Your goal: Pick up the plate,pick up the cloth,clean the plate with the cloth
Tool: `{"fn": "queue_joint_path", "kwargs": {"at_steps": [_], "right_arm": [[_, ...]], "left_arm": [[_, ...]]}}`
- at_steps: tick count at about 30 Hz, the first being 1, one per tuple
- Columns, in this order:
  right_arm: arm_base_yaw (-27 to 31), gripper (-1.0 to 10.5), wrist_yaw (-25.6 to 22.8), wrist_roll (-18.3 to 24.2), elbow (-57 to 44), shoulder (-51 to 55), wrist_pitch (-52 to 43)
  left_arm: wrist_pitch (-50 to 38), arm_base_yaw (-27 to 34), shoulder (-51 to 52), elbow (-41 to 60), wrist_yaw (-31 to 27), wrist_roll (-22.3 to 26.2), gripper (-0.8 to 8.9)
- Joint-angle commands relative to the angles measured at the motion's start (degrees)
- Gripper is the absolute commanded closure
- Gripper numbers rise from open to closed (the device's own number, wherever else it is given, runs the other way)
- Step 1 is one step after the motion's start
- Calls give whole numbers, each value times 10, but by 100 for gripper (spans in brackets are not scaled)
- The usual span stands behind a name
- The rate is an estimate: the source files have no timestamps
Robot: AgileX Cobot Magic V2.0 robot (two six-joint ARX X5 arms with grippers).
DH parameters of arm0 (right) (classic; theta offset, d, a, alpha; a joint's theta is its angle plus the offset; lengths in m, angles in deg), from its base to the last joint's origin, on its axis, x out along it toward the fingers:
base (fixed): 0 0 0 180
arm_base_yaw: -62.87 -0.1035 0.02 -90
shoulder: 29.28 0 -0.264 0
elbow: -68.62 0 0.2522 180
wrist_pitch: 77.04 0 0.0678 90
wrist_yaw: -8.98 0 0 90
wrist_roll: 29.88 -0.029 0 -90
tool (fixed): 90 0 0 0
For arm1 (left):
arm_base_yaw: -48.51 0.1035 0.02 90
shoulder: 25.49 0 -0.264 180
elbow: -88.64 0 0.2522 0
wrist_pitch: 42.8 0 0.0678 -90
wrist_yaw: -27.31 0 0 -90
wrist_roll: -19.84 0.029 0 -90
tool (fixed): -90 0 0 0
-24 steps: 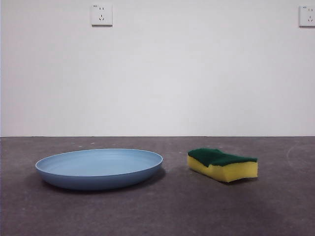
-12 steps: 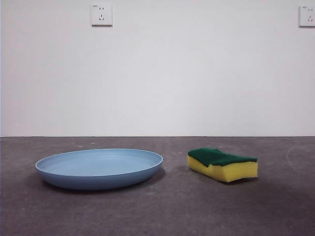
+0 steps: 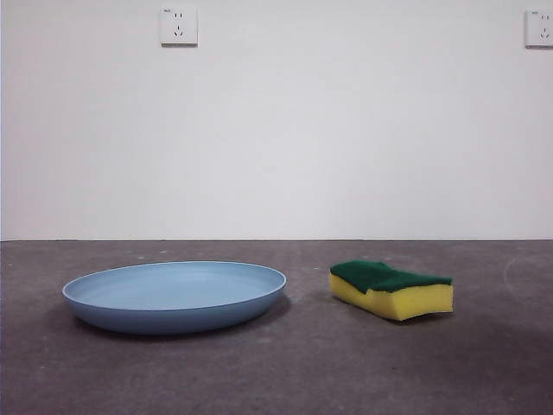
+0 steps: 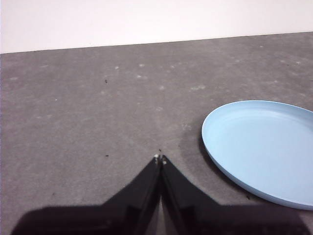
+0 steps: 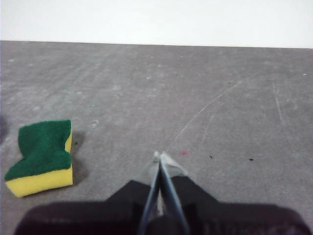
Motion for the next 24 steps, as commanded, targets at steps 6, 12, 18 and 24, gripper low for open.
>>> {"fn": "queue_joint_path", "kwargs": {"at_steps": [6, 12, 18, 24], "right_arm": [[-1, 946, 2, -55, -7, 1, 1], [-1, 946, 0, -56, -7, -2, 1], [-1, 946, 0, -56, -7, -2, 1], [-1, 946, 0, -56, -7, -2, 1]], "left_arm": [[0, 2, 1, 7, 0, 1, 814], [1, 2, 1, 7, 0, 1, 814], [1, 2, 1, 7, 0, 1, 814], [1, 2, 1, 7, 0, 1, 814]]}}
